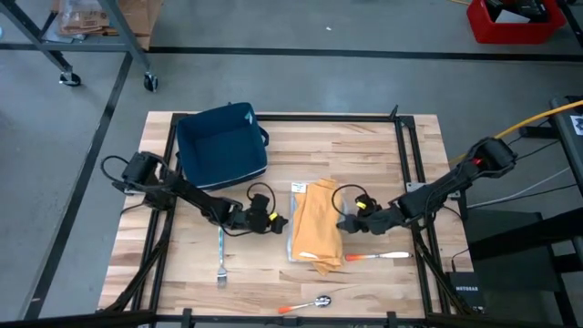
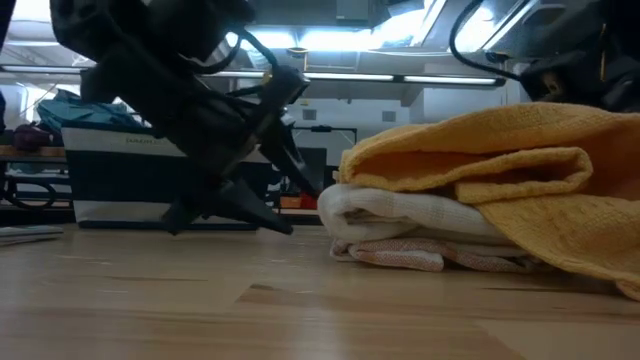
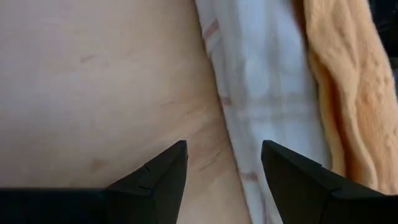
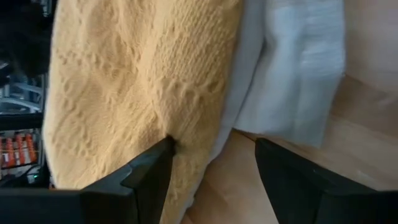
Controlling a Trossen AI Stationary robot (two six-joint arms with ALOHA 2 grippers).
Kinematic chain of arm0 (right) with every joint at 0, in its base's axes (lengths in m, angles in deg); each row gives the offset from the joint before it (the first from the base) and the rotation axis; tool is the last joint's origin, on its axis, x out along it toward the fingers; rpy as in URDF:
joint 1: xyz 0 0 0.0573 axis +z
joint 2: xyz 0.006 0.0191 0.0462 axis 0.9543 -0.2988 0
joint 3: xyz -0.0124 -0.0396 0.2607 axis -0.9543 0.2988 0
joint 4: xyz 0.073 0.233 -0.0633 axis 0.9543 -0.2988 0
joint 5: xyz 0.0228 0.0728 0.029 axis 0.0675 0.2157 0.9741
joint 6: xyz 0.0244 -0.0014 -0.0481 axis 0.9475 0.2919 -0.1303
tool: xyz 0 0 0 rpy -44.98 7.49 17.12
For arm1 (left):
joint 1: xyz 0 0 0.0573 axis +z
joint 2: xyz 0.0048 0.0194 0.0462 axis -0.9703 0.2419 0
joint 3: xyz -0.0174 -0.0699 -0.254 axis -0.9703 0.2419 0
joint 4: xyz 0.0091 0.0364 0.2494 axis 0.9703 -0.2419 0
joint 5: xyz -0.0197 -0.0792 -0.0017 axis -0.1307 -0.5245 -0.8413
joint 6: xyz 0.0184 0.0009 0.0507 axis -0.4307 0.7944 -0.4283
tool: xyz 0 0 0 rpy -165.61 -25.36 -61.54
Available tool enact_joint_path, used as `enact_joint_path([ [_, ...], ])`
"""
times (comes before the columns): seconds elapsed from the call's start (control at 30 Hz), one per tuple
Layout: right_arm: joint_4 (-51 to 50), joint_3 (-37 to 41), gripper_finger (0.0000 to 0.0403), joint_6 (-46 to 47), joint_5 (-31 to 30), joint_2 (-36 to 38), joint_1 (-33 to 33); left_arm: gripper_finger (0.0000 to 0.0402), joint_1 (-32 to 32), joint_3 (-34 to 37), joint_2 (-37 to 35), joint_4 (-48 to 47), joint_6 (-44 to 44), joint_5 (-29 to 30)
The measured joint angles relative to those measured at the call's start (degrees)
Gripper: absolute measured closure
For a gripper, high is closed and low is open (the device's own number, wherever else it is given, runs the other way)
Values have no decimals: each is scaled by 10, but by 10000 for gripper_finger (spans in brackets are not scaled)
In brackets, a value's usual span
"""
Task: Fold towel
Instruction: Put the stacked towels into the blue laundry organizer
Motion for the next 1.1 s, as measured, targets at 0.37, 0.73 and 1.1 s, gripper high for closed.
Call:
enact_joint_path([
  [0.37, 20, -51, 171, 32, -23, -117, -4, 203, 39, -26, 31, 5, -3, -37],
  [0.73, 94, -105, 172, 24, -30, -225, -43, 203, 57, -102, 97, 3, -62, -138],
  [1.1, 142, -140, 177, 6, -6, -272, -65, 231, 75, -111, 112, -4, -93, -207],
])
